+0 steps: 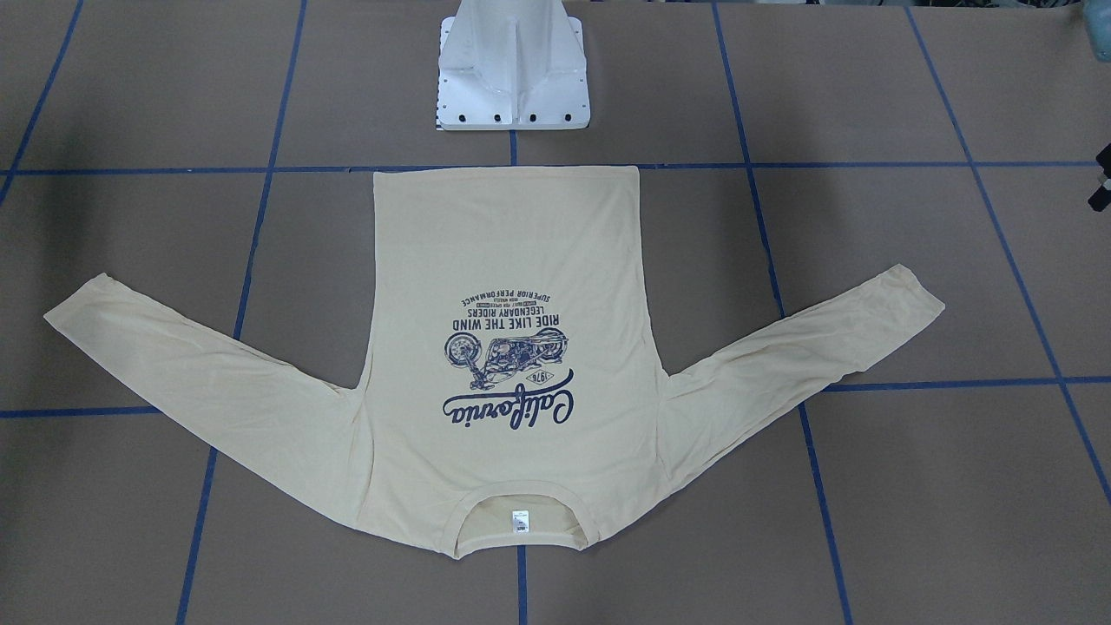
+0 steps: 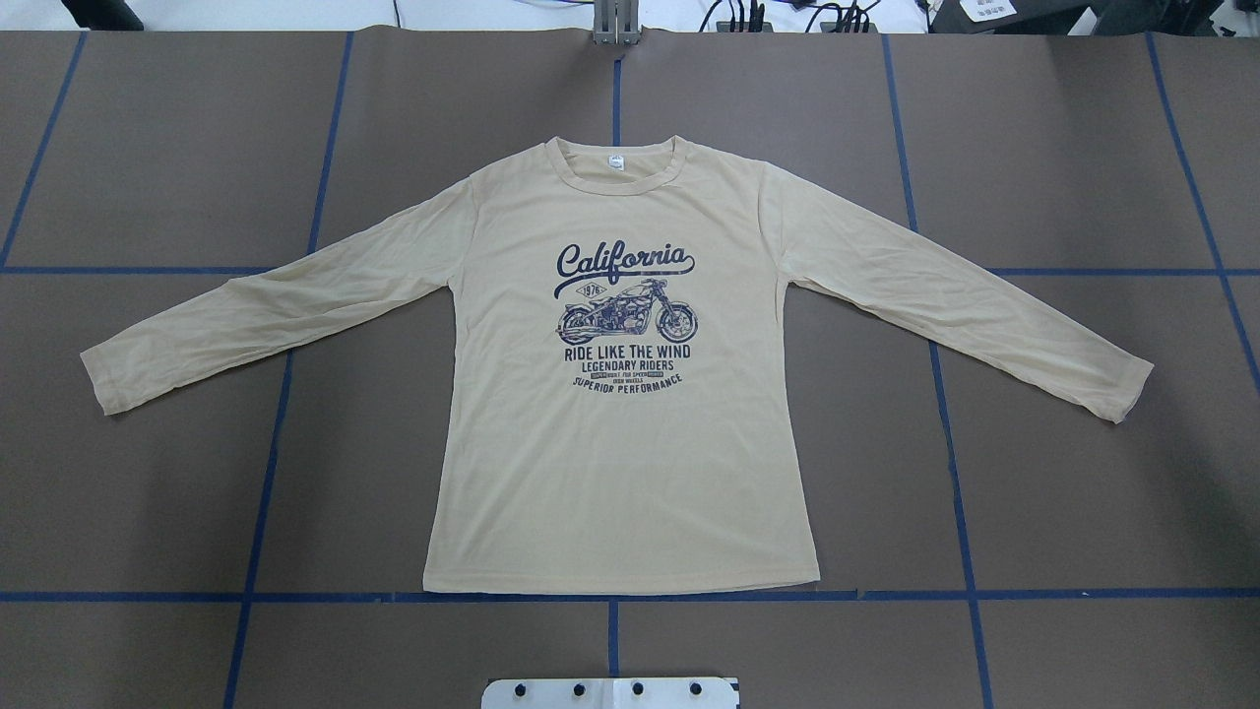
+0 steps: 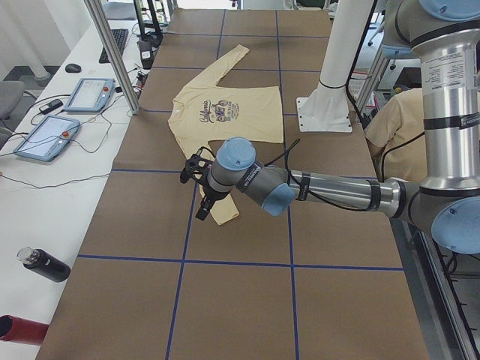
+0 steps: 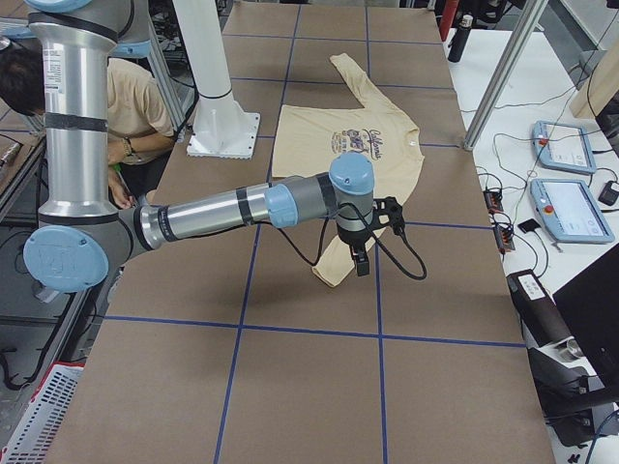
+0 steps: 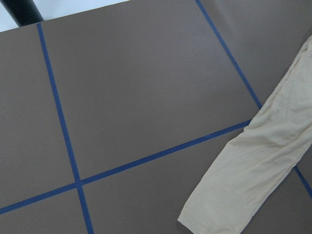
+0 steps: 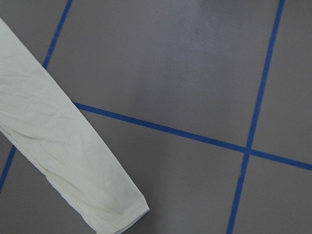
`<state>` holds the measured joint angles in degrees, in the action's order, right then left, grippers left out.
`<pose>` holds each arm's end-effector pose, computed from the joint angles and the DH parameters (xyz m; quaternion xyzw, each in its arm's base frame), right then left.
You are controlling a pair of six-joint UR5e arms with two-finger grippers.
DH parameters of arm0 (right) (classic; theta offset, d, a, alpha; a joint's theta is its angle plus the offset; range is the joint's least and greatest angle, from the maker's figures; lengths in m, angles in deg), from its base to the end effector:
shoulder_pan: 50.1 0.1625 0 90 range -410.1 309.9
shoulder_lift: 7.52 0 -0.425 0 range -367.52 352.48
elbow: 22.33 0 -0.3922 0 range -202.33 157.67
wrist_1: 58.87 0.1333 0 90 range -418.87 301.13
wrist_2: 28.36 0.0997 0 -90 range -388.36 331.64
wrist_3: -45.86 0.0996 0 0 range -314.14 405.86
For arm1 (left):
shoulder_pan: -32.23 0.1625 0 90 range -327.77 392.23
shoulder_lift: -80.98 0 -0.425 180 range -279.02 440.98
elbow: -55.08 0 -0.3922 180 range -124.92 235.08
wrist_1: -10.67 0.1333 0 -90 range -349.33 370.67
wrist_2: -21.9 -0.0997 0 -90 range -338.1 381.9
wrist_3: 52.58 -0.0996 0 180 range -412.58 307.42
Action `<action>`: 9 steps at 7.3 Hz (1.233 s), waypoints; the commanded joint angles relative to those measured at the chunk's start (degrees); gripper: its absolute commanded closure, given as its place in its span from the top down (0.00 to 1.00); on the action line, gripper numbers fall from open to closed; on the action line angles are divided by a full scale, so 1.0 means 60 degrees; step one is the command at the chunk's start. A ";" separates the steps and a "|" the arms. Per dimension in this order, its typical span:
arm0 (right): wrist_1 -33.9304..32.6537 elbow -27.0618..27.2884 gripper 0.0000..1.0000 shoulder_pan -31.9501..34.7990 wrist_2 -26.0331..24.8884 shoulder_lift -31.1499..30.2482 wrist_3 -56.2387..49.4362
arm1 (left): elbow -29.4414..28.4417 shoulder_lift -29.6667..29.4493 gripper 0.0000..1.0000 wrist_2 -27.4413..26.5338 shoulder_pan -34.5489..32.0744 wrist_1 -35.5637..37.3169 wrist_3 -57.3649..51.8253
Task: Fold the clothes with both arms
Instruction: 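Move the right gripper toward the sleeve cuff nearest it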
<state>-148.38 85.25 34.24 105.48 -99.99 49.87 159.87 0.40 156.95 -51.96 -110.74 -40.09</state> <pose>0.0171 -0.4797 0.5273 0.0943 -0.3792 -0.0639 0.9183 -0.0177 -0.4470 0.5417 0.2299 0.4052 0.0696 0.8821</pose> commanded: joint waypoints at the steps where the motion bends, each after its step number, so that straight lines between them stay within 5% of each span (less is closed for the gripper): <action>1: -0.1406 0.0028 1.00 0.0224 -0.0115 0.0146 0.0005 | -0.0151 0.0026 1.00 -0.0183 0.0014 0.0224 -0.0016; 4: -0.1065 -0.0337 1.00 0.0124 -0.0028 -0.0029 -0.0067 | -0.0005 0.0085 1.00 0.0079 -0.0001 0.0138 -0.0002; 7: -0.0785 -0.0615 1.00 -0.1838 0.0031 -0.0030 0.0646 | 0.0024 0.0144 1.00 0.0094 -0.0001 0.0109 -0.0002; 9: 0.0715 -0.0863 1.00 -0.2641 -0.0114 -0.0088 0.2439 | 0.0155 0.0144 1.00 0.0109 -0.0001 0.0109 -0.0002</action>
<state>-149.73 81.11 21.68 105.38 -100.29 57.02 160.34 1.28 157.54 -51.96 -110.07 -40.10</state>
